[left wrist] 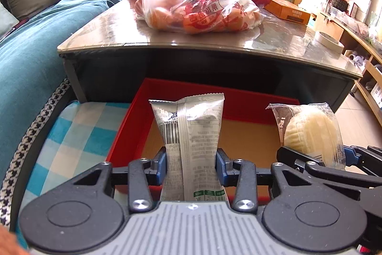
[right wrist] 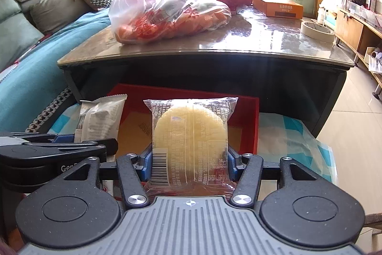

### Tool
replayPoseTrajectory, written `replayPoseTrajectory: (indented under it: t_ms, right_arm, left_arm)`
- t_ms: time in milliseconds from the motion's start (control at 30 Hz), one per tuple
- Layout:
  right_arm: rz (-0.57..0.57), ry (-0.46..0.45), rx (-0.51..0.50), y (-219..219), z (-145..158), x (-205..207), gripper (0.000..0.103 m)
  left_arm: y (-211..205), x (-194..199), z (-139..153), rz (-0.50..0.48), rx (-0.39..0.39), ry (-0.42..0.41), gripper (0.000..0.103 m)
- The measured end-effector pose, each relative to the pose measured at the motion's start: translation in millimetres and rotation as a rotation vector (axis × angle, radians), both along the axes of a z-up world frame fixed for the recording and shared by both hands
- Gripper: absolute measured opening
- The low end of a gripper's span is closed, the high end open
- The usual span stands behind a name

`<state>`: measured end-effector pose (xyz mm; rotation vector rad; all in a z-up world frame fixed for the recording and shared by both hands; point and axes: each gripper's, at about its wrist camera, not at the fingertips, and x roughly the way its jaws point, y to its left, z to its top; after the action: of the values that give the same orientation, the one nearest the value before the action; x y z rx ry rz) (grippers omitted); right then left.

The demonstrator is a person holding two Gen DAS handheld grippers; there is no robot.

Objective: Organize snacks
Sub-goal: 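Carry the cream cake with the right tool while the left tool carries the packet over the red box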

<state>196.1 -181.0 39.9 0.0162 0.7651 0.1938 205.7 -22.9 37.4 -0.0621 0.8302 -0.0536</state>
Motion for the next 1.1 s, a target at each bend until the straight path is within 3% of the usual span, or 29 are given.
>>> replayPoseTrajectory:
  t_ms: [367, 767, 1100]
  right_arm:
    - [-0.023, 0.009, 0.027, -5, -23, 42, 0.064]
    - [-0.023, 0.075, 0.021, -6, -69, 68, 0.064]
    - [-0.001, 0.029, -0.115, 14, -77, 65, 0.063]
  left_arm:
    - [-9, 47, -22, 0.005, 0.028, 0.010, 0.070]
    - [-15, 72, -67, 0.022, 0.060, 0.088, 0.069]
    - [-13, 74, -84, 0.031, 0.068, 0.121, 0.069]
